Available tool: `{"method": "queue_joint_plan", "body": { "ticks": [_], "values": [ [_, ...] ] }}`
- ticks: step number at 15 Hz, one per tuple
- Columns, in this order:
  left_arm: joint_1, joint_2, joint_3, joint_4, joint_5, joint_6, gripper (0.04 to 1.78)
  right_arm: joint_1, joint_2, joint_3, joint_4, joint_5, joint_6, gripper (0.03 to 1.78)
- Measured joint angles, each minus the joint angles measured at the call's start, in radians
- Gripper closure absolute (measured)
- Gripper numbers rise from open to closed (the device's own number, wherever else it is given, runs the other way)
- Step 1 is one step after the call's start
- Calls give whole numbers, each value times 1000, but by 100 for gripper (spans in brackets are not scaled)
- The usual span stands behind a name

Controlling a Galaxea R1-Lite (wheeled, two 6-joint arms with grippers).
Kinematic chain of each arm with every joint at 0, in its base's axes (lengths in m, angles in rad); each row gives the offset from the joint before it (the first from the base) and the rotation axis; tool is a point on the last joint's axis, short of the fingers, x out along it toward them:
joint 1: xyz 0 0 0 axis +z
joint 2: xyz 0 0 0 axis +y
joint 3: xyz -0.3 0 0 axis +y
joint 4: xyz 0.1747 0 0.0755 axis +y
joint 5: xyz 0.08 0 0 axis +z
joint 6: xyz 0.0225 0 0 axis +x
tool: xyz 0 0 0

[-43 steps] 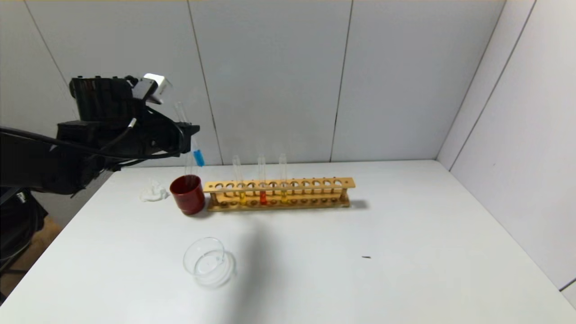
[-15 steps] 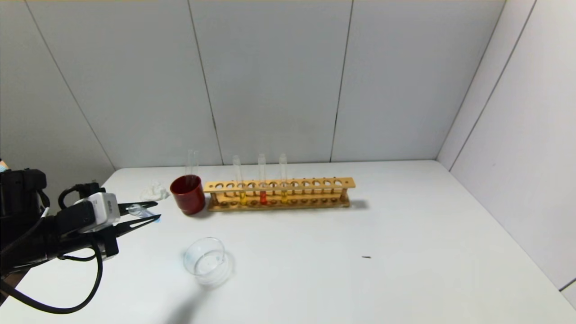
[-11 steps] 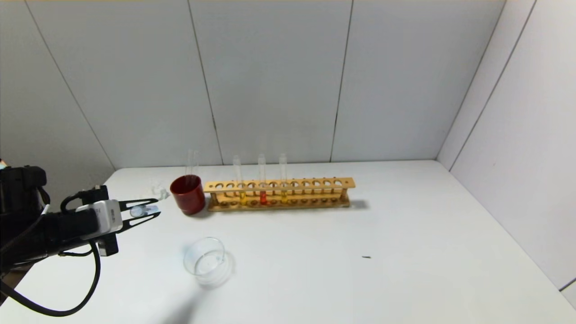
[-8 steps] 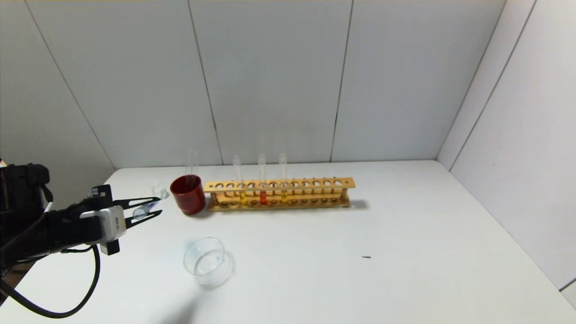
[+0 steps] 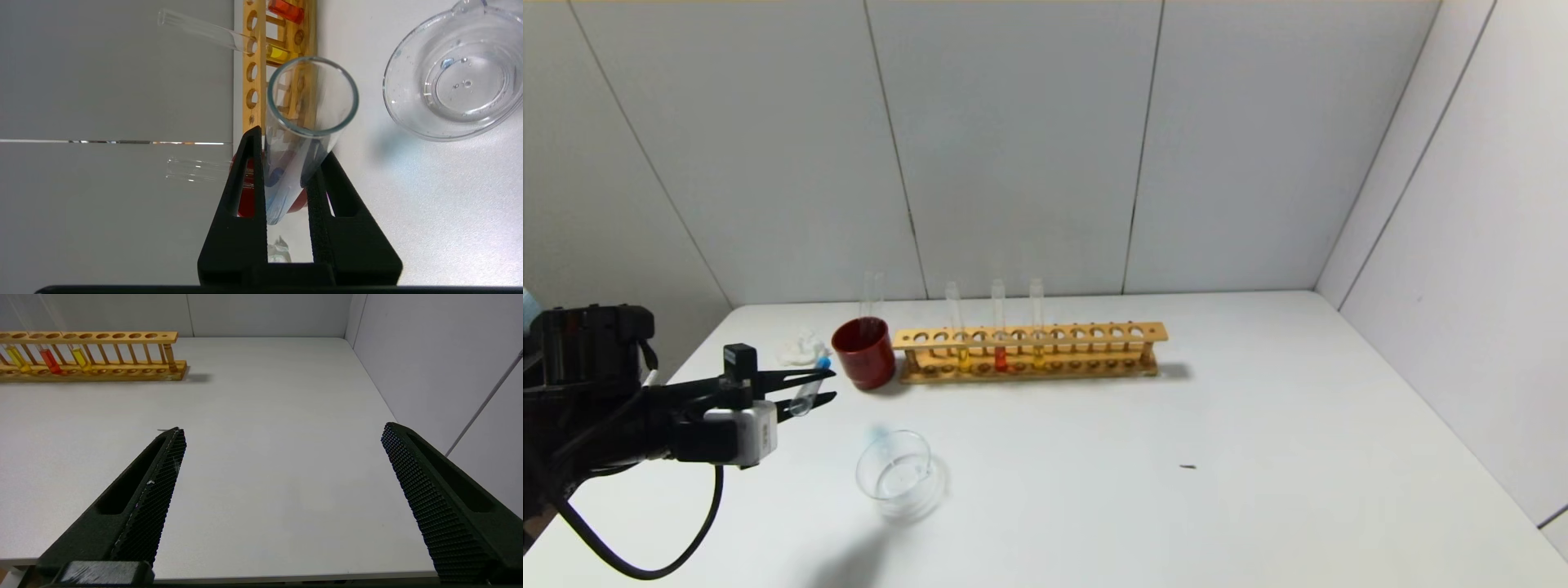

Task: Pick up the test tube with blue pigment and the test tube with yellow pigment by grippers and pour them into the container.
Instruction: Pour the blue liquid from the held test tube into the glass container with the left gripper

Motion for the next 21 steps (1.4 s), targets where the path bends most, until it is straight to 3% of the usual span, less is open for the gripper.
{"method": "queue_joint_plan", "body": {
  "ticks": [7,15,21],
  "values": [
    [-5,63,-34,-1,23,163,149,0,0,0,0,0,0,6],
    [-47,81,-71,-3,178,189,149,0,0,0,0,0,0,6],
    [-72,104,-76,-3,183,307,149,0,0,0,0,0,0,6]
  ]
}}
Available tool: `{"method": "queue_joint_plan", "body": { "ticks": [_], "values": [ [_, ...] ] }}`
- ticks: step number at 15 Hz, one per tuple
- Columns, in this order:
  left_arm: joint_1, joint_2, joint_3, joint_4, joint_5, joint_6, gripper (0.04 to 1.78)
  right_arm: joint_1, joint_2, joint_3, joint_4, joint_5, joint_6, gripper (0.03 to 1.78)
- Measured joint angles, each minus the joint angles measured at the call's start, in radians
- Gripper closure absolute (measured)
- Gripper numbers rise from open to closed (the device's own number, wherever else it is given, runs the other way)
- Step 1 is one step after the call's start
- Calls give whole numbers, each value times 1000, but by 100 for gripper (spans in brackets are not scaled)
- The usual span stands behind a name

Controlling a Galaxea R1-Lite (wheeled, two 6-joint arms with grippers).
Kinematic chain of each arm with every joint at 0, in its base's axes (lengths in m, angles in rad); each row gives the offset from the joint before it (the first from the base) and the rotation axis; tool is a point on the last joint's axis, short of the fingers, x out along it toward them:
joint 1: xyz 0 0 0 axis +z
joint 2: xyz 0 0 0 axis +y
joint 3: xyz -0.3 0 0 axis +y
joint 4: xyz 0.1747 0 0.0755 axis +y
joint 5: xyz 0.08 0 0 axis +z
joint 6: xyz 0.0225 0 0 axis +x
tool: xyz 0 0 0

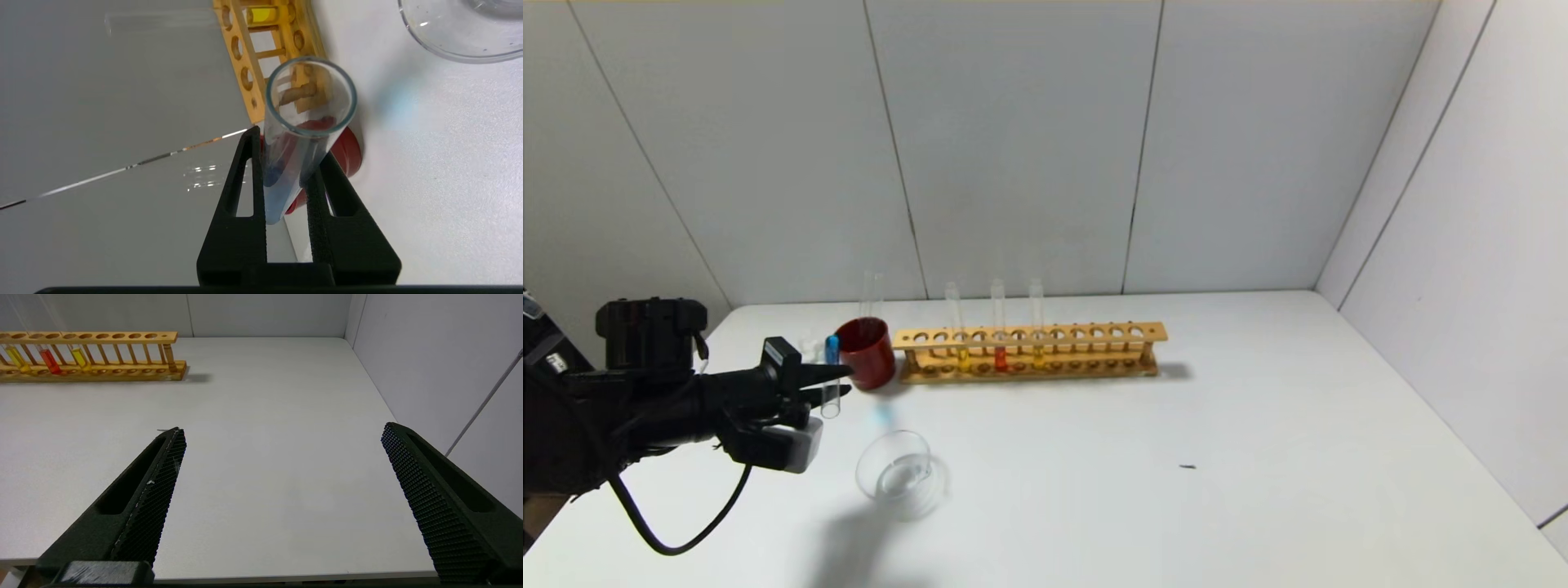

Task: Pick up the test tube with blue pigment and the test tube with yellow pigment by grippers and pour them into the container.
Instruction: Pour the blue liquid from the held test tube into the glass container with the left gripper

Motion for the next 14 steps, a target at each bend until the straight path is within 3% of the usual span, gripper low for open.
{"method": "queue_joint_plan", "body": {
  "ticks": [6,14],
  "values": [
    [-26,44,-7,-4,29,46,149,-1,0,0,0,0,0,6],
    [-36,135,-3,-195,56,65,149,0,0,0,0,0,0,6]
  ]
}}
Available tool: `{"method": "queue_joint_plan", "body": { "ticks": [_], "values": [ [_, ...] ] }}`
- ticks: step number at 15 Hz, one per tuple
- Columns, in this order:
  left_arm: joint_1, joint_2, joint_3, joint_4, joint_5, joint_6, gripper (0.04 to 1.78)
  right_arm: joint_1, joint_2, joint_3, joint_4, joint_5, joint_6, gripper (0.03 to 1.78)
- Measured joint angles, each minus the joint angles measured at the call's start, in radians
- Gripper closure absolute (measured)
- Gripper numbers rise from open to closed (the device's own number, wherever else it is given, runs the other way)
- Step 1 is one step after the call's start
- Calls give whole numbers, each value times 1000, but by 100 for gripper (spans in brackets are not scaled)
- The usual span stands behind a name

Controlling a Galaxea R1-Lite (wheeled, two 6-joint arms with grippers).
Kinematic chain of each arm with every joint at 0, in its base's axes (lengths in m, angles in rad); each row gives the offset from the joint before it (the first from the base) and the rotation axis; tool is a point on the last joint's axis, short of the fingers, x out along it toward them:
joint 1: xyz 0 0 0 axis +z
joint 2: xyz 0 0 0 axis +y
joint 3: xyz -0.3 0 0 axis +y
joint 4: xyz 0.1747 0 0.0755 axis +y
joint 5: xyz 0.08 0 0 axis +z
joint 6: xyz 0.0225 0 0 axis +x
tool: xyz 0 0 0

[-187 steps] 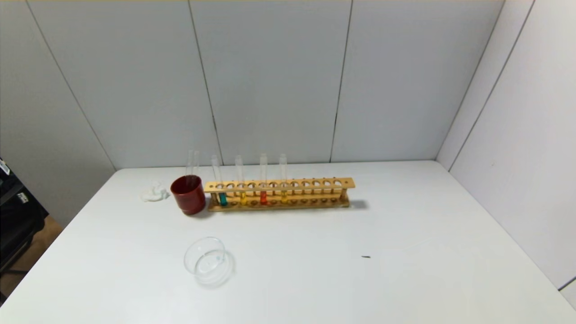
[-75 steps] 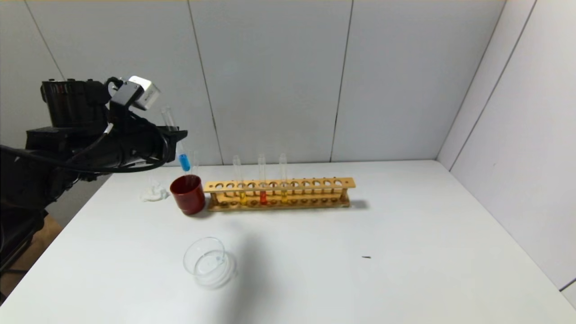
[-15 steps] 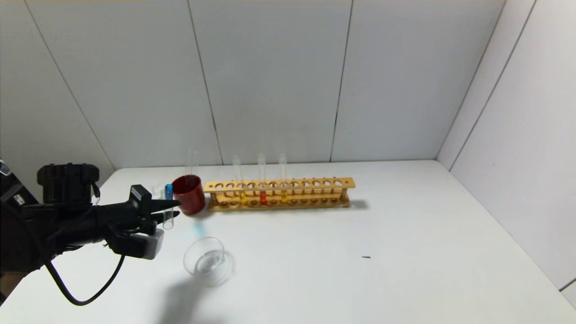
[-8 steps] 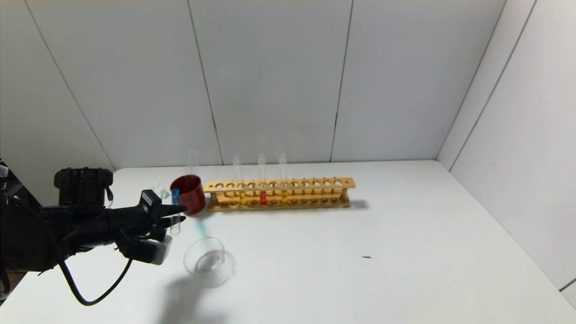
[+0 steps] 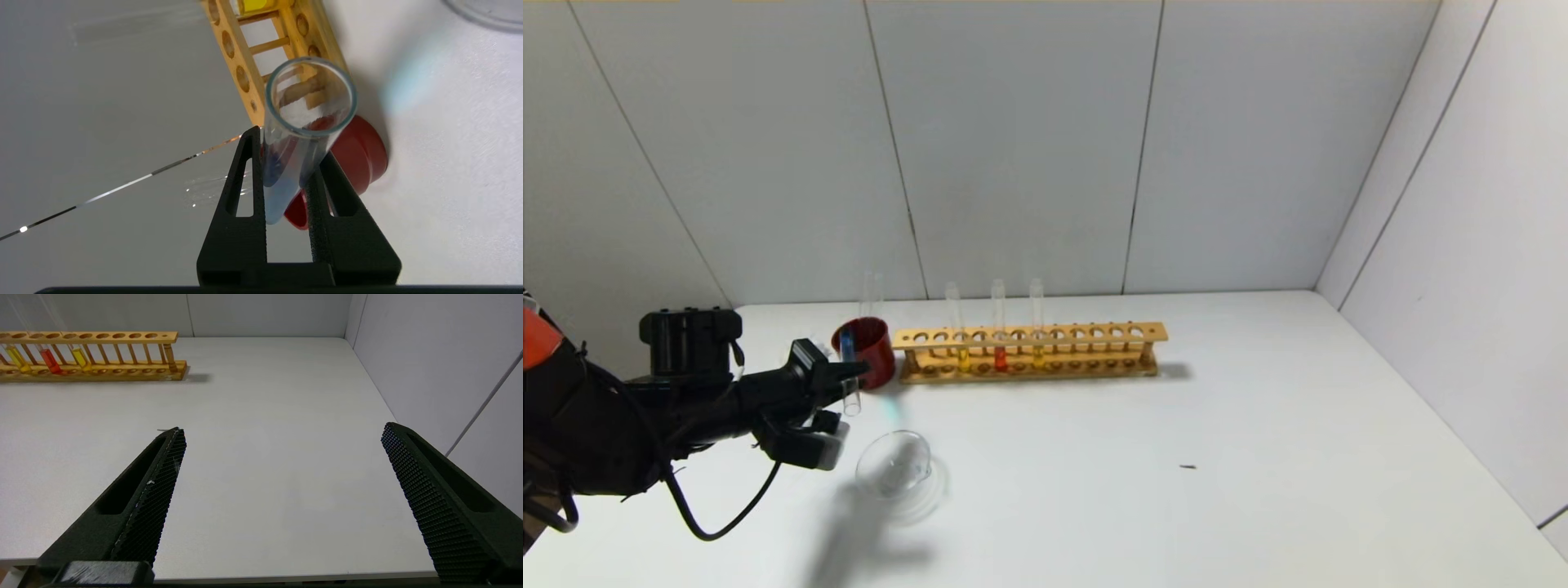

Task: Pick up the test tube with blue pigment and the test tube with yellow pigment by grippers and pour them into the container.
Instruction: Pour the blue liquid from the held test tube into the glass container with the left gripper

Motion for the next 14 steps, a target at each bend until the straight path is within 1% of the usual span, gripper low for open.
{"method": "queue_joint_plan", "body": {
  "ticks": [6,9,12,14],
  "values": [
    [-45,6,25,-5,0,1,149,0,0,0,0,0,0,6],
    [-49,10,25,-7,3,10,149,0,0,0,0,0,0,6],
    [-50,13,27,-7,4,65,149,0,0,0,0,0,0,6],
    [-50,16,27,-11,6,71,149,0,0,0,0,0,0,6]
  ]
}}
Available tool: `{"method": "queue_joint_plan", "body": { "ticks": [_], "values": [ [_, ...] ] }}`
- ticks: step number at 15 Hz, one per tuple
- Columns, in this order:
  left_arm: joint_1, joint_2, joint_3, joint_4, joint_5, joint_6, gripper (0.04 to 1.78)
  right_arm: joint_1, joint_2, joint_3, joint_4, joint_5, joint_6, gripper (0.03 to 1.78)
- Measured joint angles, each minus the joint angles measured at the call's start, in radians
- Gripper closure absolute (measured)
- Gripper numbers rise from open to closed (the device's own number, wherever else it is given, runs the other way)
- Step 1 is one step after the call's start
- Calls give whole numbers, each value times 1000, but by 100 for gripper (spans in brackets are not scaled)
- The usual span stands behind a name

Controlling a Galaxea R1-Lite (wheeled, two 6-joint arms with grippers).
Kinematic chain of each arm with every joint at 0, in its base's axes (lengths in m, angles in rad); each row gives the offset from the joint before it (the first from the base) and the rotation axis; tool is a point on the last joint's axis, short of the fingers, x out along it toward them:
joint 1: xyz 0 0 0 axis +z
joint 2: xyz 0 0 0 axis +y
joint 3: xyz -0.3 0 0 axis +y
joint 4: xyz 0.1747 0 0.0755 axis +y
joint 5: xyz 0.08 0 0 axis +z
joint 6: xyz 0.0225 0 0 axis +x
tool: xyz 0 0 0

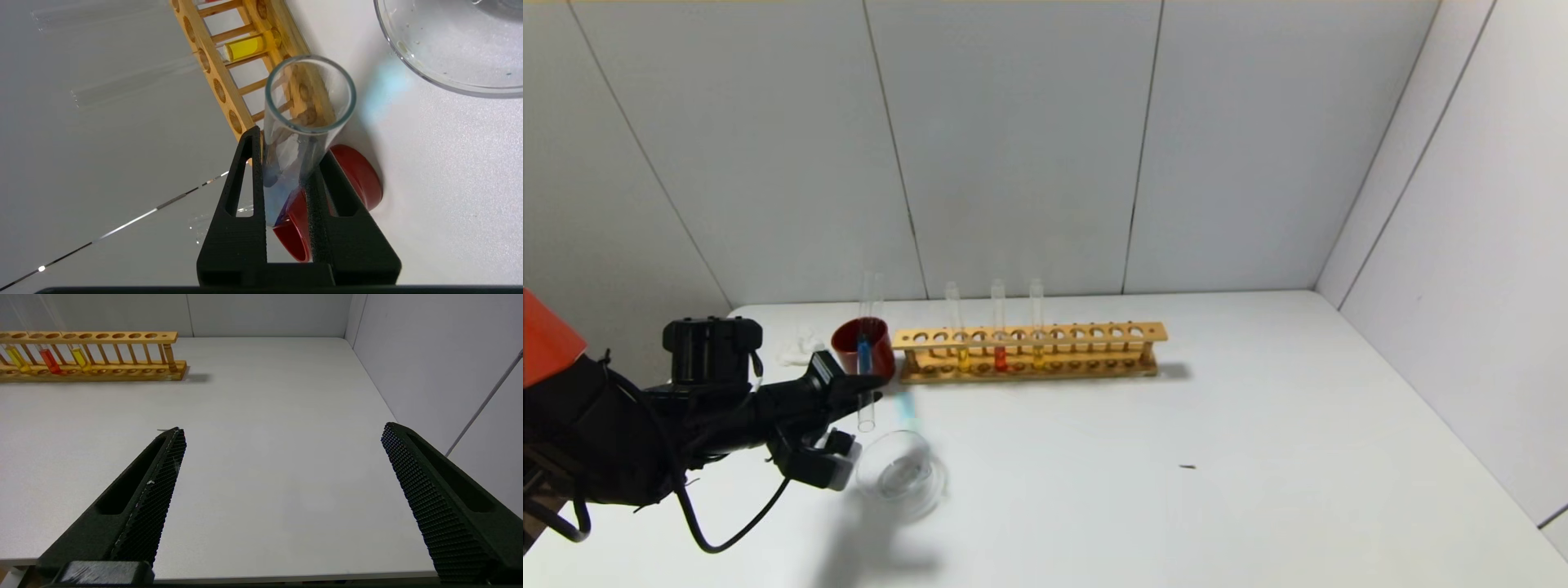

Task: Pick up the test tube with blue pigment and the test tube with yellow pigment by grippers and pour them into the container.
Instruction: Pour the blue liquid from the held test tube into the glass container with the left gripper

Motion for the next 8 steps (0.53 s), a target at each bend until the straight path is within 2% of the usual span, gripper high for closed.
{"method": "queue_joint_plan", "body": {
  "ticks": [8],
  "values": [
    [1,21,9,-47,-3,29,149,0,0,0,0,0,0,6]
  ]
}}
